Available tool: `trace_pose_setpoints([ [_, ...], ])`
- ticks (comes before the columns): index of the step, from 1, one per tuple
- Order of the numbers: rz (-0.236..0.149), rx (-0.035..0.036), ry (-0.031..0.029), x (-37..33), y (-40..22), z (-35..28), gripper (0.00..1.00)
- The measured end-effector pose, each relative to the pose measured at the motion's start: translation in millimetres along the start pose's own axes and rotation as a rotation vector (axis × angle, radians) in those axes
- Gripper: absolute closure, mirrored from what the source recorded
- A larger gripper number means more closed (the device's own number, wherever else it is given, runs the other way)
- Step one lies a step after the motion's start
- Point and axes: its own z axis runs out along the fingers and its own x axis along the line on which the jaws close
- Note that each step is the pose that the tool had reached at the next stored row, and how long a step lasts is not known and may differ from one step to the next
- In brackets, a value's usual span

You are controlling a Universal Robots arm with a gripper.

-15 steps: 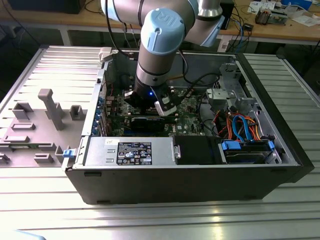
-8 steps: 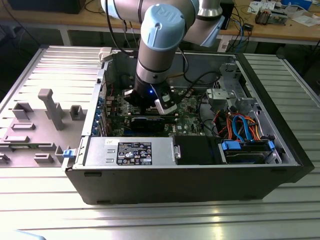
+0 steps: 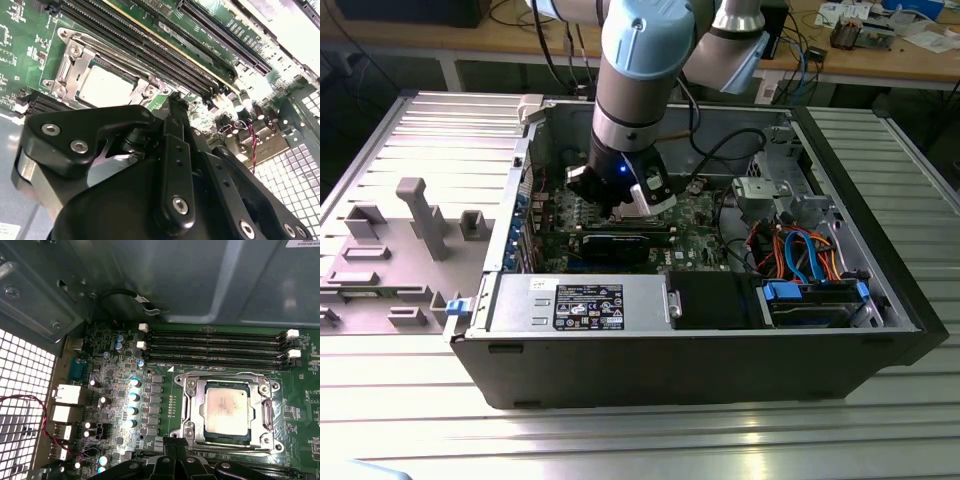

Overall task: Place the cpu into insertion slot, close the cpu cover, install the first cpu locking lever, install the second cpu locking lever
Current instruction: 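Install the second cpu locking lever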

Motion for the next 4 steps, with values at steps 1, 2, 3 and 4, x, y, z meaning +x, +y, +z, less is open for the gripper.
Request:
trace_pose_setpoints([
  [1, 0.000, 0.0000, 0.0000, 0.0, 0.0, -0.1, 0.89],
  [2, 0.000, 0.0000, 0.0000, 0.0, 0.1, -0.3, 0.89],
  [3, 0.000, 0.0000, 0.0000, 0.0, 0.1, -0.3, 0.89],
  [4, 0.000, 0.0000, 0.0000, 0.0, 0.1, -0.3, 0.89],
])
